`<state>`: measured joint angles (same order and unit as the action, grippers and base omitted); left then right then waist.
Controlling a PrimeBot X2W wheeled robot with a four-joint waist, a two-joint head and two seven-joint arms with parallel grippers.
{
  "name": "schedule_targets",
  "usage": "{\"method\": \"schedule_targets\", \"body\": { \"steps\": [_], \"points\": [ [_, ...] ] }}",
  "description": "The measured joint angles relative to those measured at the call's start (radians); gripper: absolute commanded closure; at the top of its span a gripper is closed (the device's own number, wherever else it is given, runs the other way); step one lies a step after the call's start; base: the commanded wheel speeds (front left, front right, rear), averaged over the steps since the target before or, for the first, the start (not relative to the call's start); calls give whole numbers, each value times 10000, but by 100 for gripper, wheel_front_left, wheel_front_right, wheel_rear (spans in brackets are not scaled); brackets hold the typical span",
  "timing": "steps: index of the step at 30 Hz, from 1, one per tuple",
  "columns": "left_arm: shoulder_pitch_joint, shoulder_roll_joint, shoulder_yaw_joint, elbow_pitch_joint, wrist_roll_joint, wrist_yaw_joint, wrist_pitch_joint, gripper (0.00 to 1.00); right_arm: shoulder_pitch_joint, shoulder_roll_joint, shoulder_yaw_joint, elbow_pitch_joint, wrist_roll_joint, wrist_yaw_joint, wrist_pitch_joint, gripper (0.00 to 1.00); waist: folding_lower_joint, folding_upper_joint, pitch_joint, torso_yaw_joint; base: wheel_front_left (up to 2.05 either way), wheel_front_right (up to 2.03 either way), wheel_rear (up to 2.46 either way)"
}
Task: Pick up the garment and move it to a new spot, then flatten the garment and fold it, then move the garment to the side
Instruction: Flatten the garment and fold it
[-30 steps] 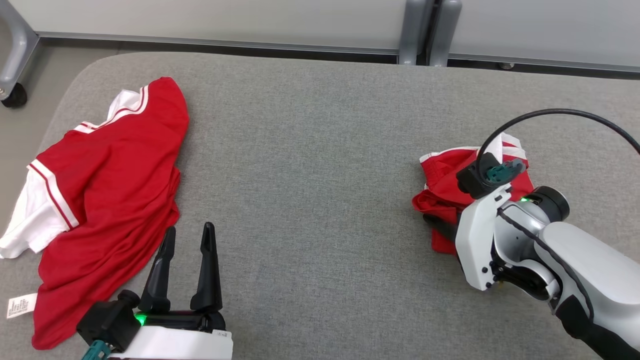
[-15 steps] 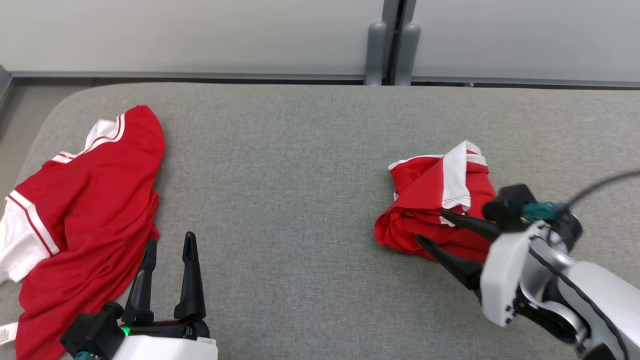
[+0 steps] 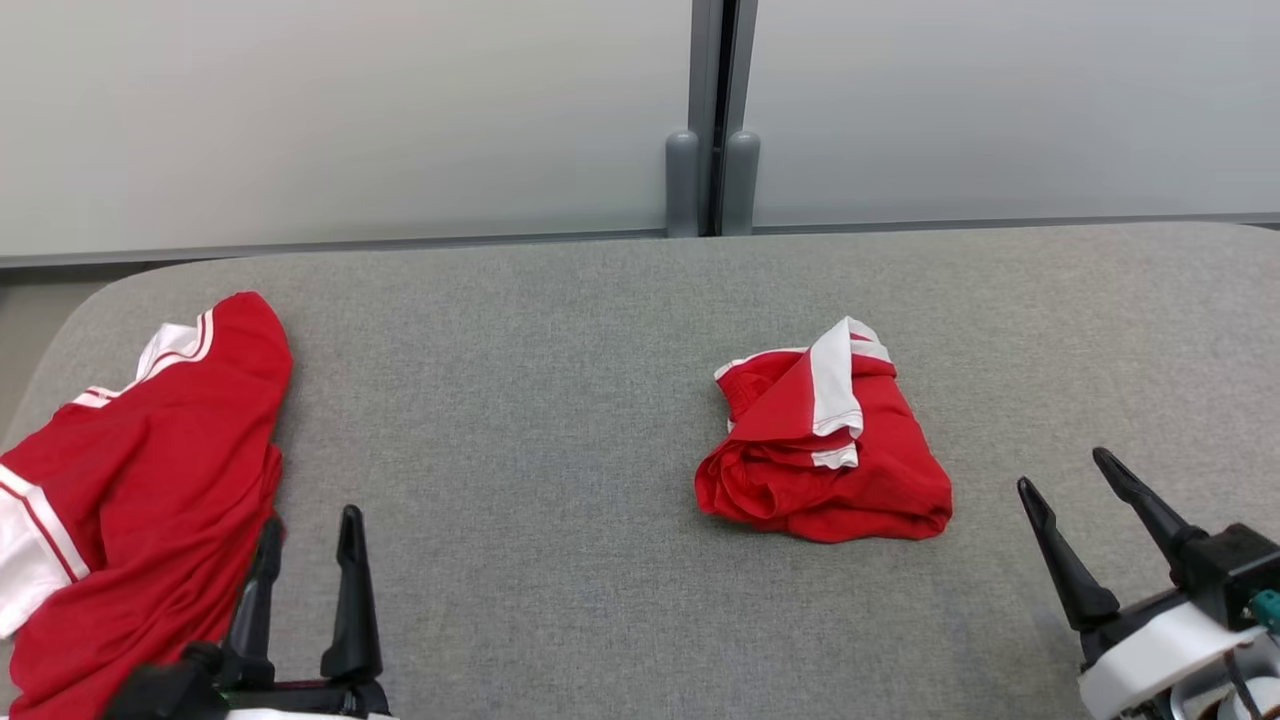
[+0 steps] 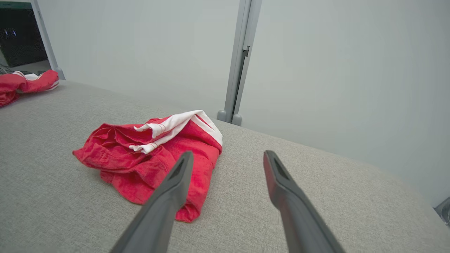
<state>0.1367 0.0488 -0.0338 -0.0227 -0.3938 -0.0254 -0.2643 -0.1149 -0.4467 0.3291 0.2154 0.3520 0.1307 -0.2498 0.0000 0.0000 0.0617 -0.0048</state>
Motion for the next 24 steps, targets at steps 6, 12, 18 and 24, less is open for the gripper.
{"method": "schedule_targets", "body": {
  "steps": [6, 12, 18, 24],
  "points": [
    [55, 8, 301, 217, 443, -420, 0, 0, 823, 1398, -1457, -228, -1206, 4, -109, 0, 0, 0, -240, -57, 0, 0, 0],
    [194, -2, 470, 307, 499, -533, 0, 0, 1390, 2259, -2303, -458, -1755, 2, -117, 0, 0, 0, -380, -58, 0, 0, 0],
    [243, -2, 462, 451, 648, -579, 0, 0, 1454, 2543, -2525, -629, -1864, 2, -117, 0, 0, 0, -436, -81, 0, 0, 0],
    [314, -2, 412, 656, 769, -616, 0, 0, 1454, 2606, -2652, -614, -1860, 2, -117, 0, 0, 0, -480, -9, 0, 0, 0]
  ]
}}
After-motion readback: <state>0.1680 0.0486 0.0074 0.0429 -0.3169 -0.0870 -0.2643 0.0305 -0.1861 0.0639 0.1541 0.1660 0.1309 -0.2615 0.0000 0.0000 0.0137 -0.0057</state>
